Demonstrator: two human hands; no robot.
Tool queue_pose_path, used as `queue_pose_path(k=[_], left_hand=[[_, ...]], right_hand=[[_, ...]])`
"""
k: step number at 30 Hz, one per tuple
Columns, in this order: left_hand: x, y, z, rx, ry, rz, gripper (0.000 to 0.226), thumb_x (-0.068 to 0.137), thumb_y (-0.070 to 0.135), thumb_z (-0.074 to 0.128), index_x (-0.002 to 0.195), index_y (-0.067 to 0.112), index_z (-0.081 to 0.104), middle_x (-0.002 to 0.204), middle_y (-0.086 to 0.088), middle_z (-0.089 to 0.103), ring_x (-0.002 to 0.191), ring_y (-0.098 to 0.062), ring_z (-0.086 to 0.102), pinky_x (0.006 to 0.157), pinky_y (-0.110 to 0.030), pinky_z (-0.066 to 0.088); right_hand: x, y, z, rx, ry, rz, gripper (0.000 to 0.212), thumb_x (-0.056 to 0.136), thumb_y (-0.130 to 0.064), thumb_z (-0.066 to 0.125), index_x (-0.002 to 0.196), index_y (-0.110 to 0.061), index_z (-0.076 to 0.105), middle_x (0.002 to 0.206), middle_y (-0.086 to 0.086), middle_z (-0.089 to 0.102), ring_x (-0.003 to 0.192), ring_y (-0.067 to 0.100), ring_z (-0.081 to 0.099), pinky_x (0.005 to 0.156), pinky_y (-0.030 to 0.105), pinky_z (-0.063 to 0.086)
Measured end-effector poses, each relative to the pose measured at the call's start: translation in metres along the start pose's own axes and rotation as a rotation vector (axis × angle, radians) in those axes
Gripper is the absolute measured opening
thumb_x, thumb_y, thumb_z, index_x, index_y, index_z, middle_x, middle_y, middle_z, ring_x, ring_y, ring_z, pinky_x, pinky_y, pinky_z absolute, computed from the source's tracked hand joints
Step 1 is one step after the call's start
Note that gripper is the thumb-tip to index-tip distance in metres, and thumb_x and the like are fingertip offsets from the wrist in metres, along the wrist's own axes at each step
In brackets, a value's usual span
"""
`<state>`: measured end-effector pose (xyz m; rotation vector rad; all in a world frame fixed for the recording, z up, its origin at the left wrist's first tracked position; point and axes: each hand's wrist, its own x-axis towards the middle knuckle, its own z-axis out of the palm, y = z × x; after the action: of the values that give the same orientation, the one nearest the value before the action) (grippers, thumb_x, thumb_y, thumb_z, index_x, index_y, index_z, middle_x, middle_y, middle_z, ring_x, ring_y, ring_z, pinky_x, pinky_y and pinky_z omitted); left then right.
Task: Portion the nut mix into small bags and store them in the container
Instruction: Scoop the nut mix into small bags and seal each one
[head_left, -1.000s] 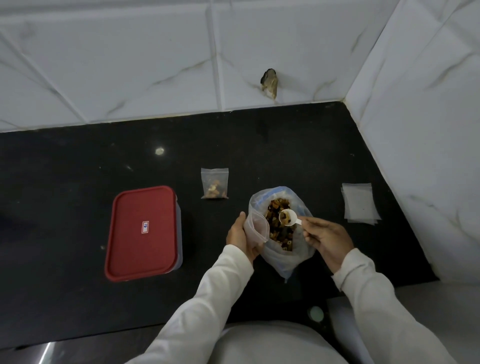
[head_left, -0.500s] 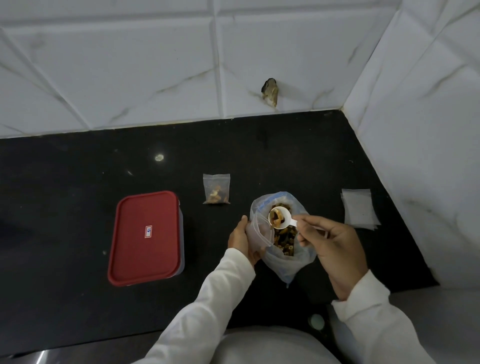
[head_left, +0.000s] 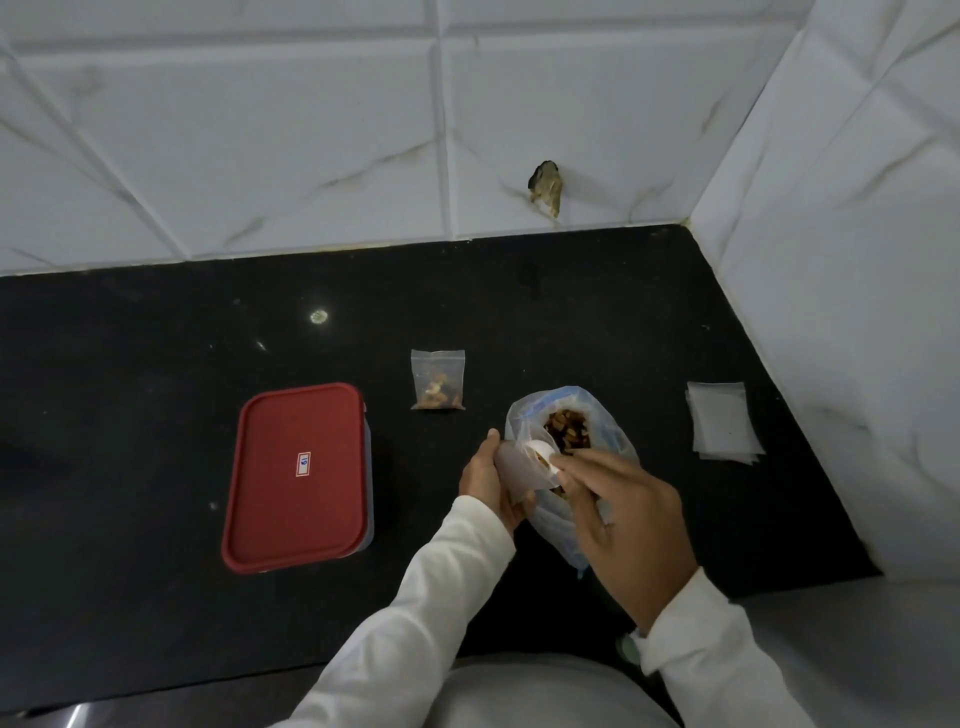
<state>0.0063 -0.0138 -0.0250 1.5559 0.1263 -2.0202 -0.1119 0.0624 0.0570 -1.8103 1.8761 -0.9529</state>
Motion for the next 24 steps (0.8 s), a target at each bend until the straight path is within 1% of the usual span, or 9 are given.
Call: queue_pose_path(k=[2,5,7,9,12,14,17,20,24], left_hand=[[0.001,-0.001,-0.001,-0.006,-0.034,-0.004,0.055,0.085,0.054,0.064,0.128,0.021,0.06,0.119,-0.016,0.067,0.09,-0.03,0.067,0.042,-0.024,0.048],[0.003,-0.002,-0.002,-0.025,-0.074,-0.015,0.056,0.085,0.055,0.063,0.128,0.02,0.061,0.119,-0.016,0.067,0.086,-0.028,0.067,0.041,-0.024,0.048],[0.003,-0.002,-0.002,-0.03,-0.105,-0.017,0.057,0.084,0.056,0.063,0.127,0.019,0.062,0.119,-0.015,0.067,0.081,-0.026,0.068,0.04,-0.023,0.048],[0.005,-0.003,-0.003,-0.033,-0.139,-0.023,0.059,0.082,0.057,0.064,0.127,0.018,0.063,0.12,-0.015,0.067,0.08,-0.025,0.068,0.04,-0.024,0.048],[0.006,-0.004,-0.003,-0.033,-0.147,-0.018,0.062,0.08,0.057,0.066,0.129,0.019,0.062,0.123,-0.015,0.066,0.084,-0.026,0.067,0.042,-0.025,0.049],[0.006,-0.005,-0.002,-0.032,-0.139,-0.01,0.059,0.082,0.055,0.065,0.129,0.02,0.061,0.118,-0.013,0.066,0.082,-0.026,0.066,0.042,-0.025,0.049],[0.002,-0.003,0.0,-0.041,-0.119,0.008,0.05,0.088,0.049,0.062,0.128,0.019,0.062,0.093,-0.009,0.067,0.063,-0.02,0.066,0.039,-0.022,0.046],[0.002,-0.003,-0.002,-0.047,-0.115,0.004,0.05,0.09,0.047,0.061,0.131,0.018,0.06,0.082,-0.008,0.065,0.05,-0.018,0.064,0.038,-0.021,0.045],[0.002,-0.003,-0.006,-0.076,-0.104,0.01,0.051,0.089,0.048,0.062,0.131,0.019,0.06,0.085,-0.008,0.065,0.049,-0.018,0.066,0.038,-0.022,0.046]], right_hand=[[-0.004,-0.003,-0.002,0.008,0.012,-0.168,0.034,0.086,-0.008,0.045,0.114,-0.023,0.056,0.106,0.003,0.068,0.098,0.011,0.06,0.091,0.003,0.037],[-0.008,0.012,0.006,-0.108,0.118,-0.309,0.023,0.095,-0.017,0.042,0.104,-0.007,0.061,0.098,0.002,0.065,0.076,0.017,0.07,0.08,0.011,0.047],[-0.015,0.015,0.007,-0.221,0.134,-0.366,0.029,0.087,-0.019,0.055,0.107,-0.004,0.067,0.097,0.01,0.071,0.081,0.024,0.072,0.086,0.027,0.052],[-0.016,0.017,0.002,-0.26,0.187,-0.445,0.031,0.088,-0.024,0.056,0.113,-0.006,0.063,0.095,0.014,0.073,0.084,0.028,0.071,0.09,0.031,0.05],[-0.013,0.016,0.006,-0.244,0.243,-0.469,0.033,0.104,-0.035,0.033,0.108,-0.009,0.053,0.098,0.005,0.074,0.077,0.023,0.071,0.084,0.028,0.056],[-0.012,0.015,0.01,-0.112,0.275,-0.331,0.038,0.104,-0.036,0.032,0.101,-0.006,0.055,0.11,-0.012,0.068,0.076,0.018,0.065,0.087,0.019,0.053],[-0.01,0.008,-0.003,0.173,0.293,-0.04,0.032,0.096,-0.03,0.055,0.09,-0.003,0.072,0.089,-0.004,0.071,0.076,0.006,0.066,0.07,0.03,0.058],[-0.004,0.008,-0.018,0.375,0.216,0.179,0.019,0.088,-0.016,0.067,0.106,-0.015,0.074,0.102,-0.011,0.073,0.096,-0.001,0.067,0.079,0.016,0.054],[0.003,0.033,-0.02,0.356,0.182,0.299,0.02,0.088,-0.015,0.067,0.106,-0.02,0.074,0.1,-0.015,0.072,0.094,-0.004,0.066,0.079,0.012,0.052]])
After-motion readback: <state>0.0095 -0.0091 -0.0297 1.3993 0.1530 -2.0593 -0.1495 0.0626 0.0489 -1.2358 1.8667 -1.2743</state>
